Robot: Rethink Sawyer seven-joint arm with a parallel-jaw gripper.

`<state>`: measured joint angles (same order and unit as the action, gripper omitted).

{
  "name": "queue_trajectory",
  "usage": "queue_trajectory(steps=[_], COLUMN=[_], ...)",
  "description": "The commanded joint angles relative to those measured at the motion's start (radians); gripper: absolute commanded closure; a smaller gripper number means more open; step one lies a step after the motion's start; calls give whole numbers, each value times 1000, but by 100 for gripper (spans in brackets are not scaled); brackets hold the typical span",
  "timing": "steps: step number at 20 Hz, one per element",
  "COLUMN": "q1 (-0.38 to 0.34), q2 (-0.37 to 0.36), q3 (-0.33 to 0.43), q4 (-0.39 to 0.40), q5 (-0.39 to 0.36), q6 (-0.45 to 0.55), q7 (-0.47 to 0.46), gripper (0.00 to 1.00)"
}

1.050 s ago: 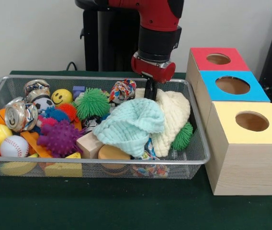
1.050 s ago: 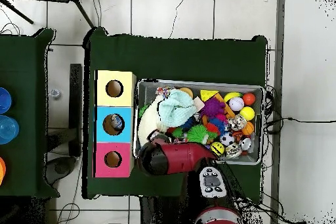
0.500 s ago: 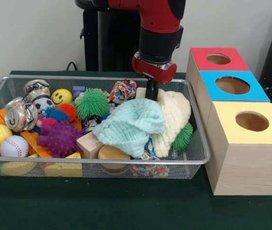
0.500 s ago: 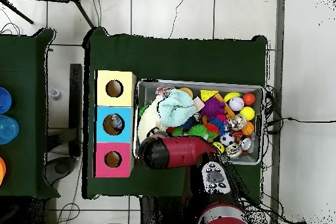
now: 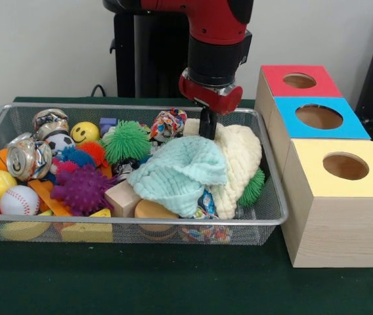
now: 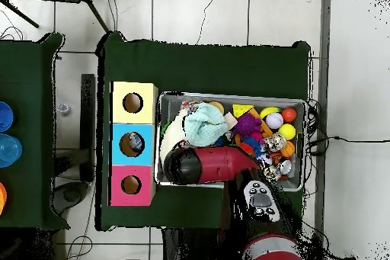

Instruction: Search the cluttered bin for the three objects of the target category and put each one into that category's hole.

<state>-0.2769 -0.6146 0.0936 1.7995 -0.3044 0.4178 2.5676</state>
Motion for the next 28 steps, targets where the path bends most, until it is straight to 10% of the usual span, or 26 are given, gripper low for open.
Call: queue_trajectory(steps=[1,28], q1=[-52,-19], q2=[-67,113], q3=[146,161], q4=[-103,-448], q5=[-6,-43], q6=[182,305], q7=[-207,-185], gripper=[100,100])
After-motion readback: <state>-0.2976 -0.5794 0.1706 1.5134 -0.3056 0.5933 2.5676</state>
